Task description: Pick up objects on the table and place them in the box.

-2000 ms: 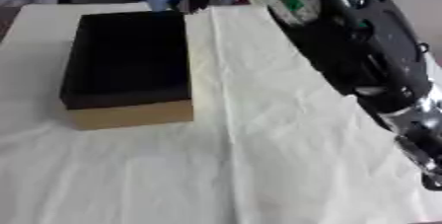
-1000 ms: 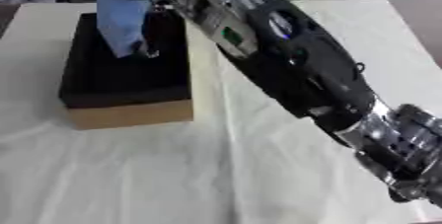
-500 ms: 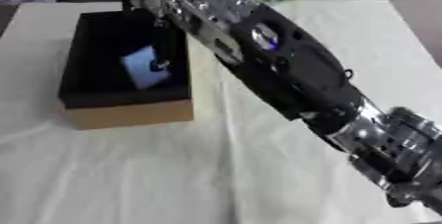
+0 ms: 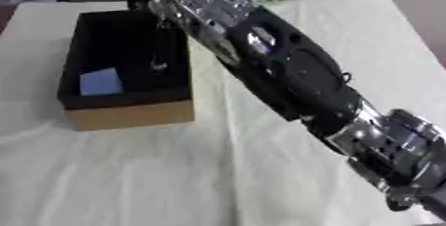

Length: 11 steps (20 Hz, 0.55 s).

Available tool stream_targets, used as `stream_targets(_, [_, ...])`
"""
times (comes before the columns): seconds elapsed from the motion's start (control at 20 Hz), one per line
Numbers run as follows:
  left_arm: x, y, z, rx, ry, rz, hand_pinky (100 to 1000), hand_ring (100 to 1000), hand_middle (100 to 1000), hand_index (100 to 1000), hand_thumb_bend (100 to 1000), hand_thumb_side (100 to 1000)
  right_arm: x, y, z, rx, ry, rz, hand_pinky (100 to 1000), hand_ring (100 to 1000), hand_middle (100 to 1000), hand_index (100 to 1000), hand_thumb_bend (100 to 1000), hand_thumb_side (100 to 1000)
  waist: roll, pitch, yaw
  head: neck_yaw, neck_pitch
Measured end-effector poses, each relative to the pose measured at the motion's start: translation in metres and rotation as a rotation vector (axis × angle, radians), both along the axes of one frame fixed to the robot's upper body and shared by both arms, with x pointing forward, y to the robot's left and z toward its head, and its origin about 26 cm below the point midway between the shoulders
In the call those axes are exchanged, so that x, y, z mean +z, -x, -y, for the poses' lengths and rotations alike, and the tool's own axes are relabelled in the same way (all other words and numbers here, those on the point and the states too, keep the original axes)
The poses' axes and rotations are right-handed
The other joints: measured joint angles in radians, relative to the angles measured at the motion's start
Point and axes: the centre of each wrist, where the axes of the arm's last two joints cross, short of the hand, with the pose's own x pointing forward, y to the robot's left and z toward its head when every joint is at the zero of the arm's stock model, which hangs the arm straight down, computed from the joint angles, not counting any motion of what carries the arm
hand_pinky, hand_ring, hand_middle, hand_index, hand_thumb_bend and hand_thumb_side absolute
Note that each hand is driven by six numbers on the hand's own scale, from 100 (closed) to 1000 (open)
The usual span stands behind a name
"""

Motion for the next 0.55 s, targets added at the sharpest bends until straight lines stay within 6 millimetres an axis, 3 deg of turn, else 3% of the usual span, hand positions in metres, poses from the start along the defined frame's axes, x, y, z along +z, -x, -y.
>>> stream_targets(0.3, [0.0, 0.0, 0.0, -0.001, -0.001, -0.001, 987, 609, 657, 862, 100, 655, 0.011, 0.01, 0.0, 0.029, -0.029, 0.032, 953, 950, 901, 951, 408, 223, 0.002, 0.0, -0.002, 0.0, -0.005])
stream_targets(0.45, [0.0, 0.0, 0.0, -0.001, -0.001, -0.001, 986, 610, 657, 862, 100, 653, 0.026, 0.022, 0.007, 0.052, -0.07, 0.083, 940, 932, 881, 924, 279, 159, 0.002, -0.001, -0.005, 0.004, -0.005])
stream_targets(0.55, [0.0, 0.0, 0.0, -0.001, -0.001, -0.001, 986, 610, 657, 862, 100, 653, 0.038, 0.034, 0.016, 0.065, -0.108, 0.129, 928, 913, 859, 901, 136, 100, 0.003, -0.001, -0.007, 0.007, -0.005])
